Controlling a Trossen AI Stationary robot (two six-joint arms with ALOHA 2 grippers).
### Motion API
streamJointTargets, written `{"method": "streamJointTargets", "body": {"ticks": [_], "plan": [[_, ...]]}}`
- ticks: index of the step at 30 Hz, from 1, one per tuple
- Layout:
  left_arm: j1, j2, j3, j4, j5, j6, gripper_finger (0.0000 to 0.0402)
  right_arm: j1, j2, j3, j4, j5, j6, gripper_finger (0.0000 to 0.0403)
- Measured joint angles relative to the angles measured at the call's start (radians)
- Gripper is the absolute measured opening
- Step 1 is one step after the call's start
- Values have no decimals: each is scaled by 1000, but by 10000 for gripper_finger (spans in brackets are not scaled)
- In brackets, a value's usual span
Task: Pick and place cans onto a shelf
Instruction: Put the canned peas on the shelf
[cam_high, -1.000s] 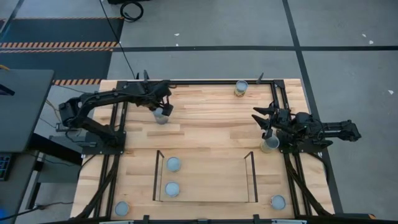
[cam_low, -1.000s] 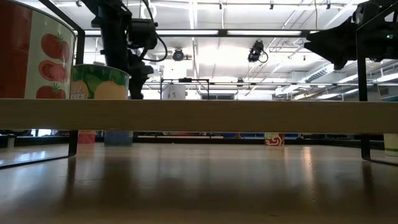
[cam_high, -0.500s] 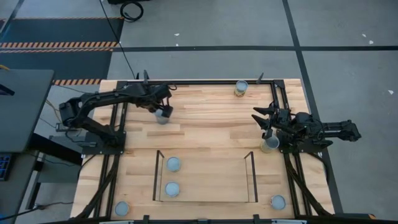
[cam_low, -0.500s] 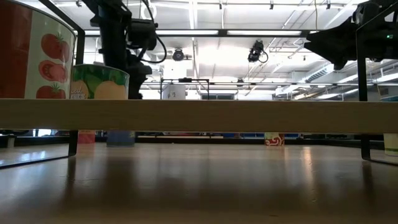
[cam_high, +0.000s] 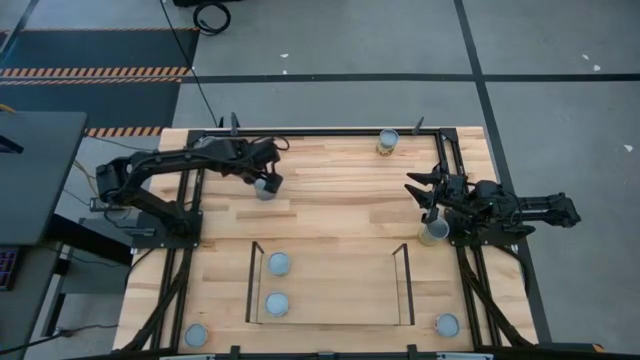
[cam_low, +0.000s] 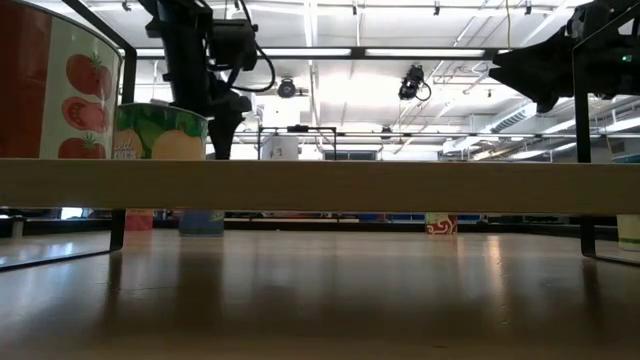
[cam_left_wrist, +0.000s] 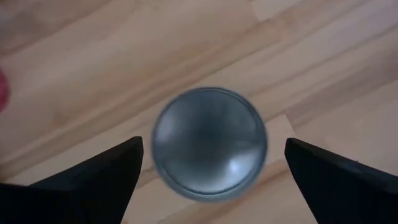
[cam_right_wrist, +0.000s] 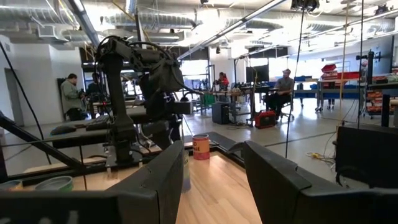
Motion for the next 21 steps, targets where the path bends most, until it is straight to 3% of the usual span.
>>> {"method": "streamJointTargets", "body": {"ticks": [14, 21], "plan": [[-7, 8, -86, 122, 27, -35, 396, 1, 0, 0, 0, -2, 6, 174], [-23, 8, -91, 171, 6, 12, 346, 1, 0, 0, 0, -1, -5, 174]]}}
